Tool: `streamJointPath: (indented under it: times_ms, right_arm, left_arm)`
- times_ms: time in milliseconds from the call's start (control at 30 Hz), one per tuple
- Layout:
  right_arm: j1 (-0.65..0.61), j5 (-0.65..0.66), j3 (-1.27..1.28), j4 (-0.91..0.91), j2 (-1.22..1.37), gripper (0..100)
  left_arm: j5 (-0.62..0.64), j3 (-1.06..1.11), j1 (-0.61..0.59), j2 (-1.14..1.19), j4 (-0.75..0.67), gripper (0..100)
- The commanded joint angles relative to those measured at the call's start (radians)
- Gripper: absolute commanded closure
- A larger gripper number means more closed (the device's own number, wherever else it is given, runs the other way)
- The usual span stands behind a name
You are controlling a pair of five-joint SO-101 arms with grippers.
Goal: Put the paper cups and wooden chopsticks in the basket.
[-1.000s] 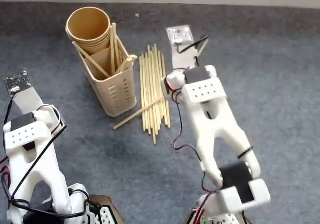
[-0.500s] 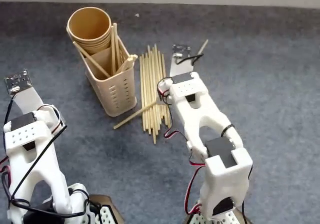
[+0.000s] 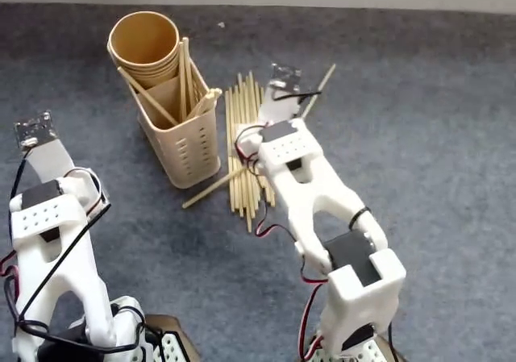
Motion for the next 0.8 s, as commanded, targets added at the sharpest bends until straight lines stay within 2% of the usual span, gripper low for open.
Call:
streamJointPath:
  times_ms: [0, 167, 233, 367, 433, 600, 667, 767]
  right_arm:
    - [-0.013, -0.011, -0.007, -0.097, 0.027, 71.3]
    - [-0.012, -0.006, -0.013, -0.094, 0.162, 72.4]
    - [-0.01, -0.003, -0.015, -0.051, 0.182, 78.9]
    - [0.045, -0.002, -0.036, 0.028, 0.18, 98.1]
    - [0.093, 0.025, -0.085, 0.074, 0.182, 98.5]
    - [0.148, 0.18, -0.275, 0.216, 0.183, 99.5]
    - [0.151, 0.308, -0.358, 0.274, 0.188, 99.5]
    - [0.148, 0.578, -0.45, 0.358, 0.188, 99.5]
  left_arm:
    - [-0.008, -0.007, 0.018, -0.008, -0.008, 83]
    - [-0.008, -0.007, 0.018, -0.008, -0.008, 83]
    - [-0.008, -0.007, 0.018, -0.008, -0.008, 83]
    - [-0.008, -0.007, 0.019, -0.008, -0.008, 83]
    - [-0.008, -0.007, 0.019, -0.008, -0.008, 83]
    - [-0.008, -0.007, 0.019, -0.008, -0.008, 83]
    - [-0.008, -0.007, 0.019, -0.008, -0.008, 83]
    - [-0.008, -0.007, 0.019, -0.008, -0.008, 83]
